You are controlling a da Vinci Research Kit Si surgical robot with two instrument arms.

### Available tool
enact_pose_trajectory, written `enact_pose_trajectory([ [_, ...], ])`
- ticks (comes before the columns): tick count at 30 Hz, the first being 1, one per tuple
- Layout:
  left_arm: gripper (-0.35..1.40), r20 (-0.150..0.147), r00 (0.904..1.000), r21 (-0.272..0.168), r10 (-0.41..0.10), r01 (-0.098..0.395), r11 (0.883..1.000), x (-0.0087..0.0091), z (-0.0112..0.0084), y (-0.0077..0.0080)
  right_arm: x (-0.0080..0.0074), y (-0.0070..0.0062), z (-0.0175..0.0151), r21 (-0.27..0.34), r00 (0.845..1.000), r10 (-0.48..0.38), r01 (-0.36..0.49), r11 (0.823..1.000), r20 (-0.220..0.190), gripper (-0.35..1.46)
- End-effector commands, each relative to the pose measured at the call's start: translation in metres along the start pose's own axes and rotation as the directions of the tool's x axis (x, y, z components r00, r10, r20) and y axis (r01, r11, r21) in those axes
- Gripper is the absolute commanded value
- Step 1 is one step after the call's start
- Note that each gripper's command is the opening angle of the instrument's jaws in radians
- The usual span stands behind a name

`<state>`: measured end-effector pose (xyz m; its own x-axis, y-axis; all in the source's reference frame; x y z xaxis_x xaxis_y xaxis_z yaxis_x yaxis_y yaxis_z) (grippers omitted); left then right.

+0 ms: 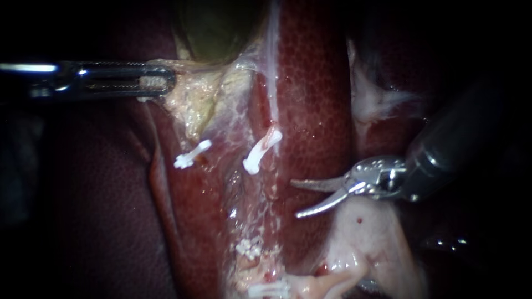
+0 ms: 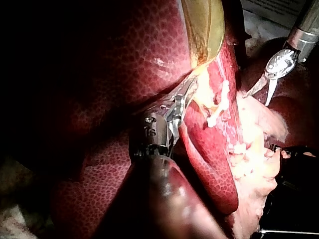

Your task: Go back from the cut right tube

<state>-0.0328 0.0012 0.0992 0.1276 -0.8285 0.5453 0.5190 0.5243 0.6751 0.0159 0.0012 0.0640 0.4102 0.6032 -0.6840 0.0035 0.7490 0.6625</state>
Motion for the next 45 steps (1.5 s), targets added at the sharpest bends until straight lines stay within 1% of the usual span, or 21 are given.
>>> enact_pose_trajectory([
  [1,-0.25,0.0,1.0,0.0,0.0,0.0,1.0,0.0,0.0,0.0,0.0007,-0.0001,-0.0008,0.002,1.0,-0.01,0.01,1.0,-0.011,1.43],
  [4,-0.25,0.0,1.0,0.0,0.0,0.0,1.0,0.0,0.0,0.0,0.0024,-0.0004,-0.0028,-0.002,0.999,-0.02,0.019,1.0,-0.035,1.43],
  [7,-0.25,0.0,1.0,0.0,0.0,0.0,1.0,0.0,0.0,0.0,0.0037,-0.0008,-0.0043,-0.008,0.999,-0.028,0.028,1.0,-0.045,1.43],
  [12,-0.25,0.001,1.0,-0.002,0.001,-0.001,1.0,0.0002,0.0002,0.0,0.0048,-0.0015,-0.0051,-0.018,0.998,-0.04,0.039,0.999,-0.045,1.43],
  [17,-0.25,0.007,0.9999,-0.014,0.008,-0.008,1.0,0.0017,0.0015,0.0,0.0049,-0.0018,-0.0051,-0.019,0.998,-0.046,0.045,0.999,-0.045,1.43],
  [18,-0.25,-0.004,0.9999,-0.013,0.012,-0.012,1.0,0.0023,0.002,0.0,0.0049,-0.0018,-0.0051,-0.019,0.998,-0.045,0.045,0.999,-0.045,1.43],
  [21,-0.25,-0.024,0.9993,-0.007,0.028,-0.028,1.0,0.0038,0.0035,-0.0001,0.0049,-0.0018,-0.0051,-0.02,0.998,-0.046,0.045,0.999,-0.045,1.43],
  [23,-0.25,-0.032,0.9992,-0.003,0.022,-0.022,1.0,0.0047,0.0045,-0.0003,0.0049,-0.0018,-0.0051,-0.02,0.998,-0.046,0.045,0.999,-0.045,1.43],
  [25,-0.25,-0.051,0.9985,0.008,0.019,-0.019,1.0,0.0061,0.0059,-0.0006,0.0049,-0.0018,-0.0051,-0.02,0.998,-0.046,0.045,0.999,-0.045,1.43],
  [28,-0.25,-0.067,0.9977,0.016,0.014,-0.013,1.0,0.0072,0.0072,-0.0011,0.0049,-0.0018,-0.0051,-0.02,0.998,-0.046,0.045,0.999,-0.045,1.43],
  [29,-0.25,-0.068,0.9976,0.021,0.016,-0.015,1.0,0.0074,0.0075,-0.0012,0.0049,-0.0018,-0.0051,-0.02,0.998,-0.046,0.045,0.999,-0.045,1.43],
  [32,-0.25,-0.071,0.9974,0.024,0.013,-0.011,1.0,0.0076,0.0079,-0.0015,0.0049,-0.0018,-0.005,-0.02,0.998,-0.045,0.045,0.999,-0.045,1.43],
  [45,-0.25,-0.073,0.9973,0.027,0.011,-0.009,1.0,0.0072,0.0076,-0.0014,0.0049,-0.0018,-0.005,-0.021,0.998,-0.045,0.044,0.999,-0.048,1.43],
])
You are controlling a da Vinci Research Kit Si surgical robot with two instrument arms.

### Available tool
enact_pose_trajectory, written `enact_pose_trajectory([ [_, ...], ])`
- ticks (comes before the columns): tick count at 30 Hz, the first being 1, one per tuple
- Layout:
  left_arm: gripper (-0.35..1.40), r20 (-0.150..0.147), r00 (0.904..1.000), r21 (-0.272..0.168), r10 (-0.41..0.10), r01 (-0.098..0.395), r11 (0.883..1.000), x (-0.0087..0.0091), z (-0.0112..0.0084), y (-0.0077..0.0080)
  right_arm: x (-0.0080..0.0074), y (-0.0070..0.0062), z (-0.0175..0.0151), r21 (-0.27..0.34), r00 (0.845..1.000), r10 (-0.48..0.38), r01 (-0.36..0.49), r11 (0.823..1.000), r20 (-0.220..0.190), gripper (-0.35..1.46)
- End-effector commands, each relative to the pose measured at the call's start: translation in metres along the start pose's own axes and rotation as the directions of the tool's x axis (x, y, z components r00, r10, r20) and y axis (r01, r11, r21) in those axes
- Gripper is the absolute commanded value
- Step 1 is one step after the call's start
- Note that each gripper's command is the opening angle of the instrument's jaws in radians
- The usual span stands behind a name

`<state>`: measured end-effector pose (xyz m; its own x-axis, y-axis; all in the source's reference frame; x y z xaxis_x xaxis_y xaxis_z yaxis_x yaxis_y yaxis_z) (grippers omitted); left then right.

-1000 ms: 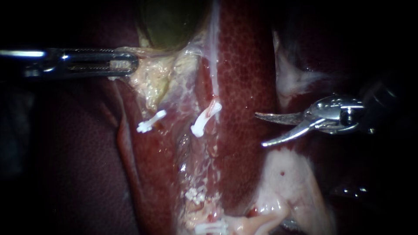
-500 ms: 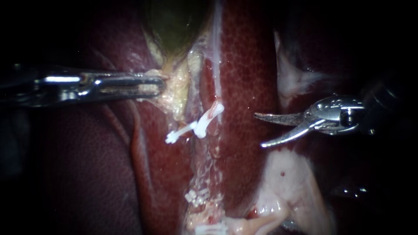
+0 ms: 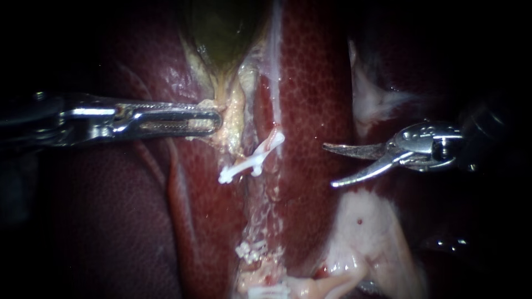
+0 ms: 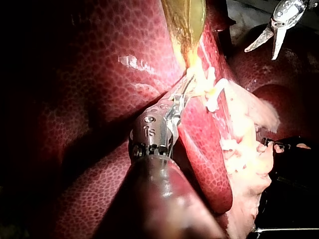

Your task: Go back from the cut right tube

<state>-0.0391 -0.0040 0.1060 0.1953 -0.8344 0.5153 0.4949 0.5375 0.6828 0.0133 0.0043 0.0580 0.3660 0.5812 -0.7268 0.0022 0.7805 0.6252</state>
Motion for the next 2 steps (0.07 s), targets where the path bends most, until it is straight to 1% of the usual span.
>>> enact_pose_trajectory([
  [1,-0.25,-0.001,1.0,0.002,-0.001,0.001,1.0,-0.0002,-0.0003,0.0001,-0.0001,0.0,0.0,0.001,1.0,0.0,0.0,1.0,0.0,1.43],
  [2,-0.25,-0.002,1.0,0.005,-0.003,0.003,1.0,-0.0005,-0.0006,0.0002,-0.0001,-0.0001,0.0001,0.0,1.0,-0.001,0.001,1.0,0.0,1.43],
])
